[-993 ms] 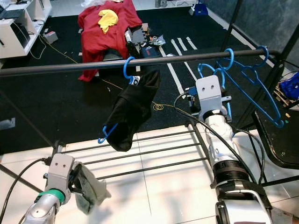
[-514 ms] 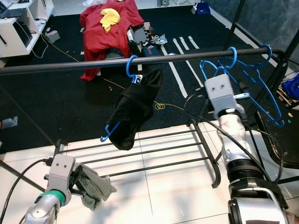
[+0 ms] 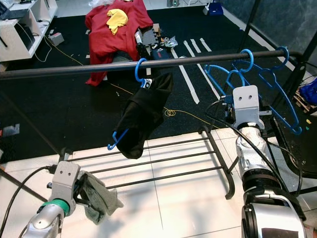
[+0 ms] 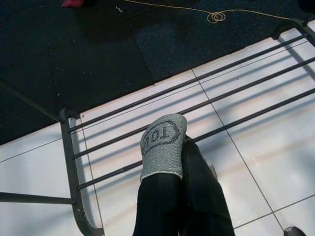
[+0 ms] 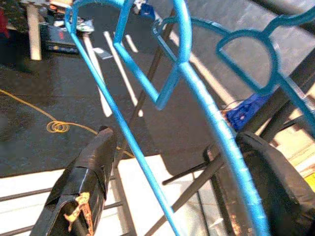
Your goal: Hang hanger
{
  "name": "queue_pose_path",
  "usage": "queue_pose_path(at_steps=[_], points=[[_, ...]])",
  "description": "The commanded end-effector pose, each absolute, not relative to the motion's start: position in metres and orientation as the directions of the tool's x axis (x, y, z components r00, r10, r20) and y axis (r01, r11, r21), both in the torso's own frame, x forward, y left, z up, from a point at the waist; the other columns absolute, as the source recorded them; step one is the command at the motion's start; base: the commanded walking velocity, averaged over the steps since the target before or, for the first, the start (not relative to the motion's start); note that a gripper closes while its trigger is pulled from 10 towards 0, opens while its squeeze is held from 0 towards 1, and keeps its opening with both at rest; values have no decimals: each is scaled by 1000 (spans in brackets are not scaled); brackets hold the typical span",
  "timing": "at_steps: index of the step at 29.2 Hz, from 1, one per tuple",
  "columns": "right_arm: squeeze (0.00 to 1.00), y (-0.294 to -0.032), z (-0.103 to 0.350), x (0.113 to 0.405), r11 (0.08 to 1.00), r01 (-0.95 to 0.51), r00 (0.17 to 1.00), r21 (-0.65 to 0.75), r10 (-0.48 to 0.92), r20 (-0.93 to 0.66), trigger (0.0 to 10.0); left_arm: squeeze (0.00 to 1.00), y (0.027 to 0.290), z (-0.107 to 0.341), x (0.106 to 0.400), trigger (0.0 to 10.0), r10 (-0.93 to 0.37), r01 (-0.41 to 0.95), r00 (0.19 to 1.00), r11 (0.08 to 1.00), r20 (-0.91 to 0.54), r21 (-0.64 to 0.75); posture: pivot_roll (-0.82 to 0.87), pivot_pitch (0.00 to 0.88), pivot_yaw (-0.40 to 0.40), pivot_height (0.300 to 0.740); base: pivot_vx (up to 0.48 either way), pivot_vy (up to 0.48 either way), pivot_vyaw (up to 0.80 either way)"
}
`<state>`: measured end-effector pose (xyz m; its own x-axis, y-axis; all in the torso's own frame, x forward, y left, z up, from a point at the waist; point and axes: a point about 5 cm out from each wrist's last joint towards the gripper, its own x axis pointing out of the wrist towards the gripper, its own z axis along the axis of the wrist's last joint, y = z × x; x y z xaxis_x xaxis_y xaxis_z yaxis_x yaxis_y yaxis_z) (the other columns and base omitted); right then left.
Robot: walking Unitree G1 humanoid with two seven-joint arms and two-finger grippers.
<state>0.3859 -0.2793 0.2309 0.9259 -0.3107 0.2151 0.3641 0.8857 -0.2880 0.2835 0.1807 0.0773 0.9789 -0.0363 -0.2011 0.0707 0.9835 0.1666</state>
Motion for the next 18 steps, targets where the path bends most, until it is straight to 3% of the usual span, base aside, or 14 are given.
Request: queue_pose_path(at_steps=[1,9,18], points=[[0,-273,223,388,919,316,944,-235,-278,181,10000,0,188,71,277,10000,-7,46,973,985,-232,164,-114,194,110,740,0,0,0],[0,-242,227,400,962,171,974,-212,-132,186,10000,0,192,73,277,10000,7,33,974,985,-228,171,-93,190,107,740,0,0,0],[0,-237,234,402,964,161,971,-214,-116,208,10000,0,192,73,275,10000,14,26,973,985,-230,170,-92,190,103,740,0,0,0]])
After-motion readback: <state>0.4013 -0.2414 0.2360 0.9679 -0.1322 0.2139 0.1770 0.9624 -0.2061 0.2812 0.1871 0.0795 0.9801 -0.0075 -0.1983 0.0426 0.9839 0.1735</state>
